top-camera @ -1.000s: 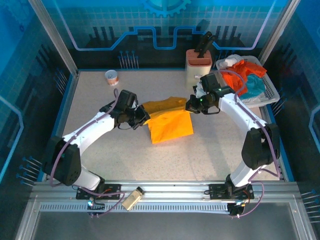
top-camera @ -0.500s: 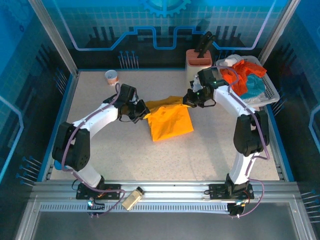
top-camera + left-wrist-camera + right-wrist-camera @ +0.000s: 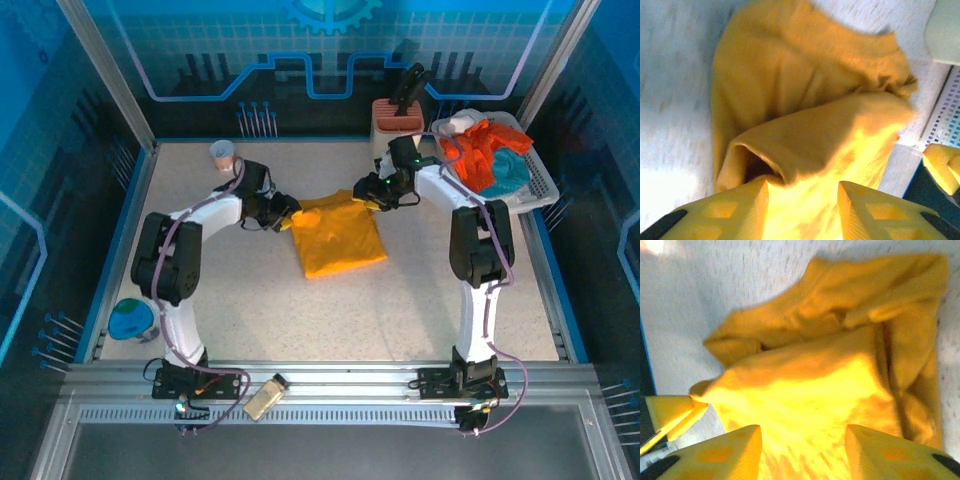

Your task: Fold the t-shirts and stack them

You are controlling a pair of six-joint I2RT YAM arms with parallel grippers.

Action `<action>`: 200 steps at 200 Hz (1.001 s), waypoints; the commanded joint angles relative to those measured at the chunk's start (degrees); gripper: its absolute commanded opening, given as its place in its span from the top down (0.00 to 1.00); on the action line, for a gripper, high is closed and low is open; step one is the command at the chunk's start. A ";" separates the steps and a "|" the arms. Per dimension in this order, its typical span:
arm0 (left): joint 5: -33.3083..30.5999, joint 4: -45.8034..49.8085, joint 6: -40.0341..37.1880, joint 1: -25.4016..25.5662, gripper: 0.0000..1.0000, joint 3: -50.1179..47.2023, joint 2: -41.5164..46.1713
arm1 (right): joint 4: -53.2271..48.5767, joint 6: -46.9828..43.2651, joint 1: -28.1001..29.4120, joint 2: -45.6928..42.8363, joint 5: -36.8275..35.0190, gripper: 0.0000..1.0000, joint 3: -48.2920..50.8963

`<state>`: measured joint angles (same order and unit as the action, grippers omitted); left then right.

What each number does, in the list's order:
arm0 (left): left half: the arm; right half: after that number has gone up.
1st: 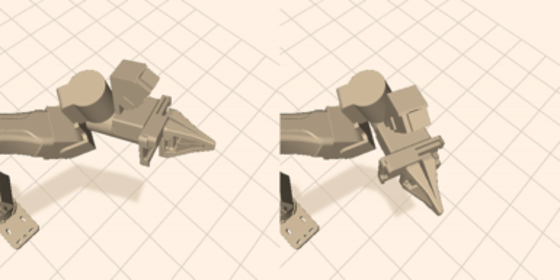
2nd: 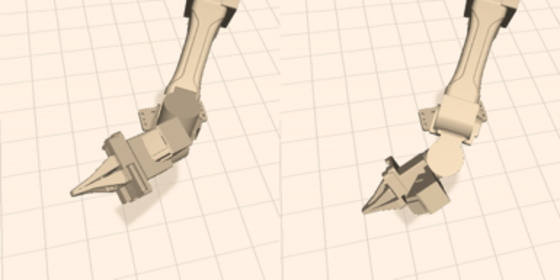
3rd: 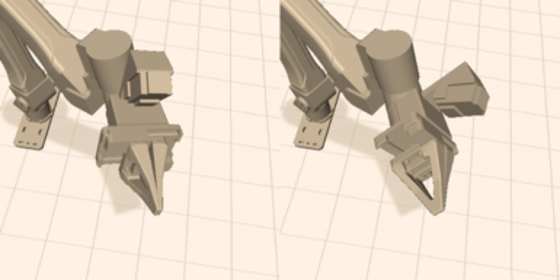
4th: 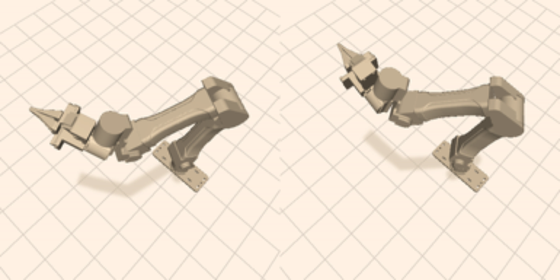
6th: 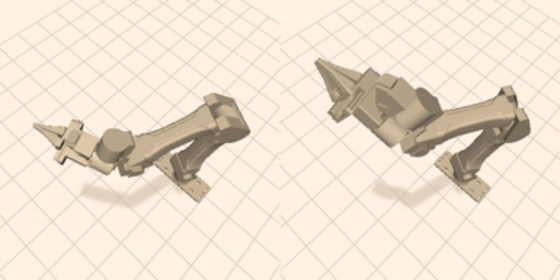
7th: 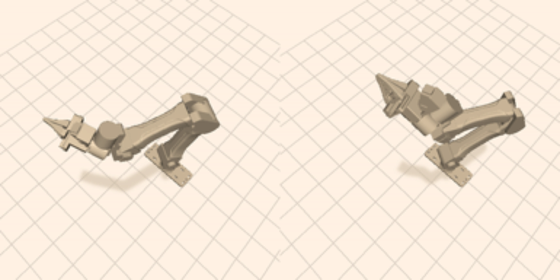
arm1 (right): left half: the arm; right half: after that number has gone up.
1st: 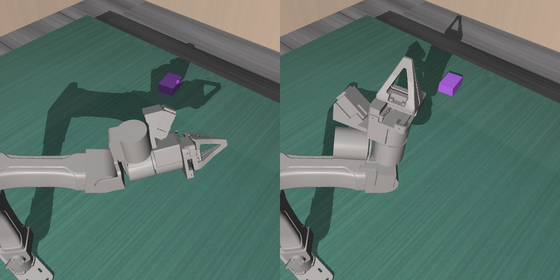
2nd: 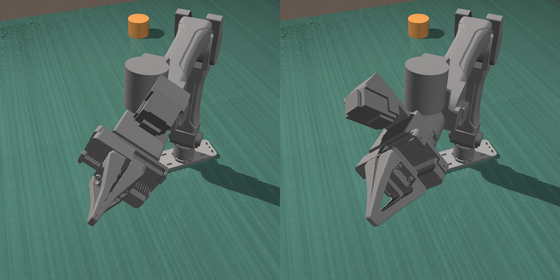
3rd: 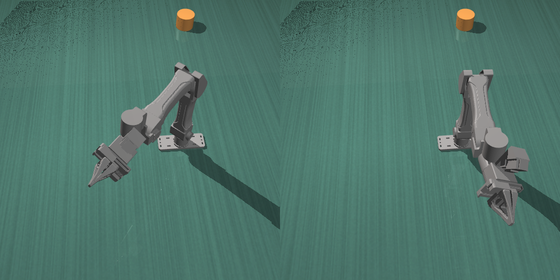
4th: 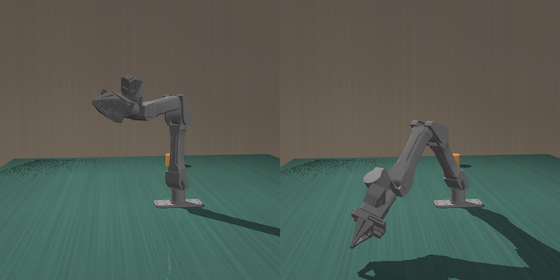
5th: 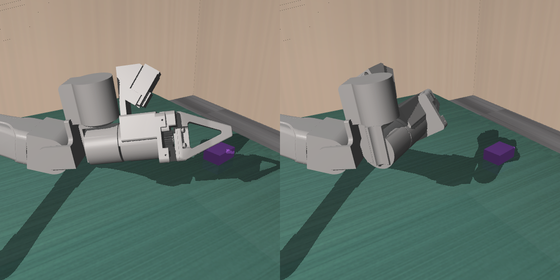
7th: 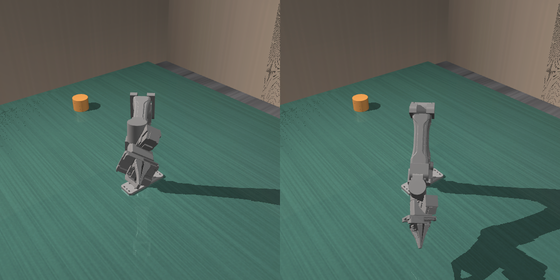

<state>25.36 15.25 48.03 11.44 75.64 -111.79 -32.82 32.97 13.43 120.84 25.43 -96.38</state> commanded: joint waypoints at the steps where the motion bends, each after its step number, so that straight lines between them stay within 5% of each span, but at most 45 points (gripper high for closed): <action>1: 4.49 -1.13 -4.79 -3.79 0.57 6.37 -3.93 | 3.64 1.22 -1.56 1.50 1.15 0.37 -2.78; 23: 3.98 1.62 -7.48 -5.31 0.55 7.12 -1.69 | 4.33 0.97 -1.44 -1.83 1.12 0.23 -0.01; 91: 1.92 -1.01 -1.67 0.93 0.56 -1.89 8.60 | 10.88 5.01 0.99 -12.53 5.62 0.21 13.92; 148: 4.72 -14.92 6.60 4.64 0.57 -0.61 -2.18 | 27.39 13.03 4.89 -10.47 8.52 0.21 24.96; 200: 2.38 -15.11 8.33 1.82 0.60 2.56 -11.03 | 43.36 14.69 3.54 -7.89 9.44 0.21 36.64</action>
<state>28.45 1.65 54.24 15.14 75.72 -120.70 1.52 45.95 17.89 111.26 33.56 -63.20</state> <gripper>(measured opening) 0.401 0.793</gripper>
